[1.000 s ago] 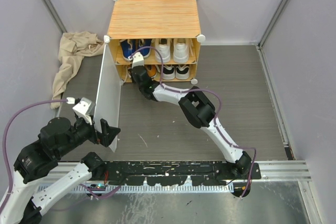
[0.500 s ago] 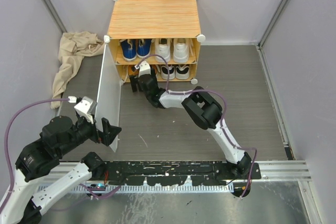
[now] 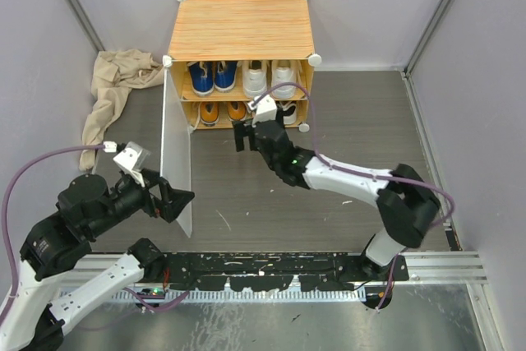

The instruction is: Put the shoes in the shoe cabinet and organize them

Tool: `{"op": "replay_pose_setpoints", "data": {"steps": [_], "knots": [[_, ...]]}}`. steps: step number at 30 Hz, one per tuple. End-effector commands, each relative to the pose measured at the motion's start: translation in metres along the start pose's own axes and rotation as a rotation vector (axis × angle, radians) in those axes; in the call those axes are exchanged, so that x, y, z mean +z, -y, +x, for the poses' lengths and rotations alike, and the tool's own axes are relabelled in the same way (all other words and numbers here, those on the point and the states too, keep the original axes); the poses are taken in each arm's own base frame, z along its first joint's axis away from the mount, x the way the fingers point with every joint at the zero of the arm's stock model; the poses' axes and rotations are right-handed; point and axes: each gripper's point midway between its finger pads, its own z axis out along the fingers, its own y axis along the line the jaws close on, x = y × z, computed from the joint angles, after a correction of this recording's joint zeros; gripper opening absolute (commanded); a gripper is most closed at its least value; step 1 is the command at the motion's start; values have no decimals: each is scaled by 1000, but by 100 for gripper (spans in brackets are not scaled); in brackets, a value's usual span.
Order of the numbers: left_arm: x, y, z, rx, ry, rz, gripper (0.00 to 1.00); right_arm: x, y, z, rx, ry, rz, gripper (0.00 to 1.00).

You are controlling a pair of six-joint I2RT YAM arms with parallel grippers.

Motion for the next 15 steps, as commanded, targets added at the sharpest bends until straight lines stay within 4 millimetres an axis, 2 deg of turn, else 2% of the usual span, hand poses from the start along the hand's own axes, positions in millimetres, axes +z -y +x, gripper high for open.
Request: {"op": "replay_pose_setpoints", "data": {"steps": [1, 6, 9, 15], "knots": [[2, 33, -51, 3, 142, 148, 98, -48, 40, 18, -43, -116, 82, 98], [23, 51, -64, -26, 174, 234, 98, -97, 78, 13, -49, -146, 160, 100], [49, 58, -74, -26, 186, 260, 98, -121, 100, 2, -4, -154, 201, 100], [112, 65, -102, -30, 264, 270, 98, -159, 157, -1, 56, -240, 331, 100]]}}
